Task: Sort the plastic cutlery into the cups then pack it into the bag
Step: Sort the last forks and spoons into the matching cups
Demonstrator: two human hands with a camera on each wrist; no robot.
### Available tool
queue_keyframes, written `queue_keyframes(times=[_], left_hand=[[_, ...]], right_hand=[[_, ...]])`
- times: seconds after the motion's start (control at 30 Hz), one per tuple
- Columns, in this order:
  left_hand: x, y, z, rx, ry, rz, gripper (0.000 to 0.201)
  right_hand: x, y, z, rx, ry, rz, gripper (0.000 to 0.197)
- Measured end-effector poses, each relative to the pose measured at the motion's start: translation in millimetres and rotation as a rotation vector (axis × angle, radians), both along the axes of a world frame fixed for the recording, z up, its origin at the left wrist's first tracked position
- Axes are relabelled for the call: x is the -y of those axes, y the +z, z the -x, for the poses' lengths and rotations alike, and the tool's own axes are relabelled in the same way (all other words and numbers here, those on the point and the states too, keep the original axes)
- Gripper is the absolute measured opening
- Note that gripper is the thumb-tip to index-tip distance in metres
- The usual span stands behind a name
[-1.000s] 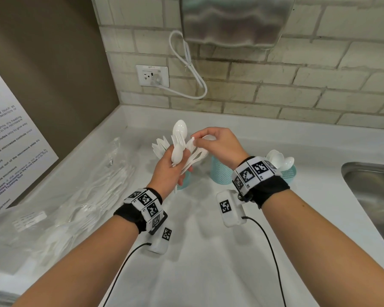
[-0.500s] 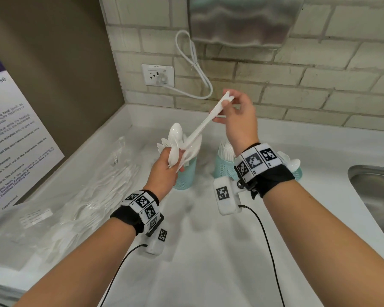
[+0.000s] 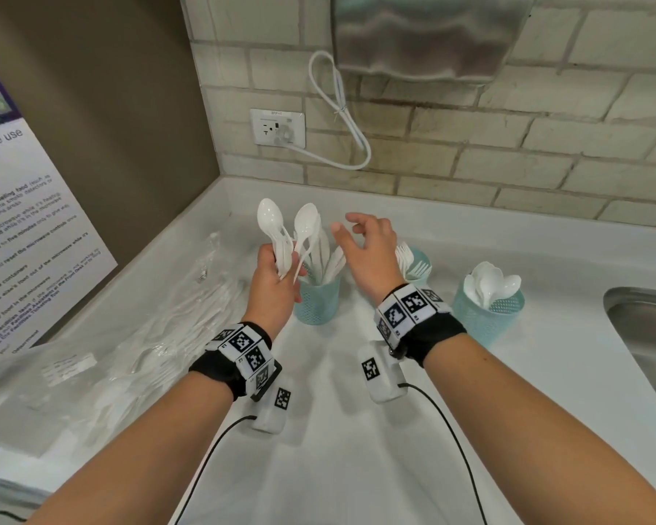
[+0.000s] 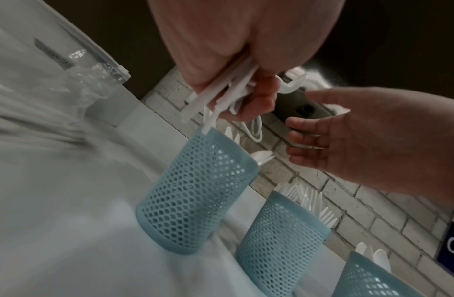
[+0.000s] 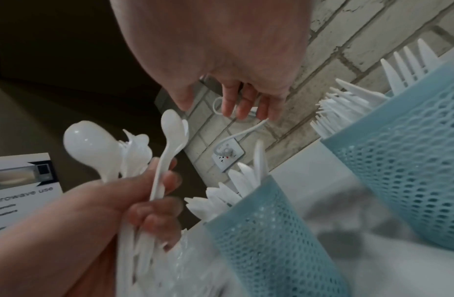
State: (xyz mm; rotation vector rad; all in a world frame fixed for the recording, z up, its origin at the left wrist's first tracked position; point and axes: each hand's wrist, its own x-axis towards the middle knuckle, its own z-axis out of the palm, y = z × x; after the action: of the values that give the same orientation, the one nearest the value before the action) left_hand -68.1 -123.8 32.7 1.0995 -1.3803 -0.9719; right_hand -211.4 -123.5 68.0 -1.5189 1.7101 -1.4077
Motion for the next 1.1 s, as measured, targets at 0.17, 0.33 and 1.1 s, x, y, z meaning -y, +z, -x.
queue_keyframes(times=[0.17,0.33,1.1], left_hand=[[3.8,1.0,14.4,-0.001,-0.045,0.003,0.015],[5.0,-3.8,26.5,0.132,-0.076,0.013,0.017],[-6.6,-5.7,38.3,0.315,-0.243,0.119,0.037]], right_hand=[[-13.6,3.5,-12.9,0.179,0.164,-0.119,0.051],[-21.7,5.8,-14.0,0.145,-0.022,0.127,0.04],[-29.1,31.7,39.0,0.174,0.09,-0.192,0.012]])
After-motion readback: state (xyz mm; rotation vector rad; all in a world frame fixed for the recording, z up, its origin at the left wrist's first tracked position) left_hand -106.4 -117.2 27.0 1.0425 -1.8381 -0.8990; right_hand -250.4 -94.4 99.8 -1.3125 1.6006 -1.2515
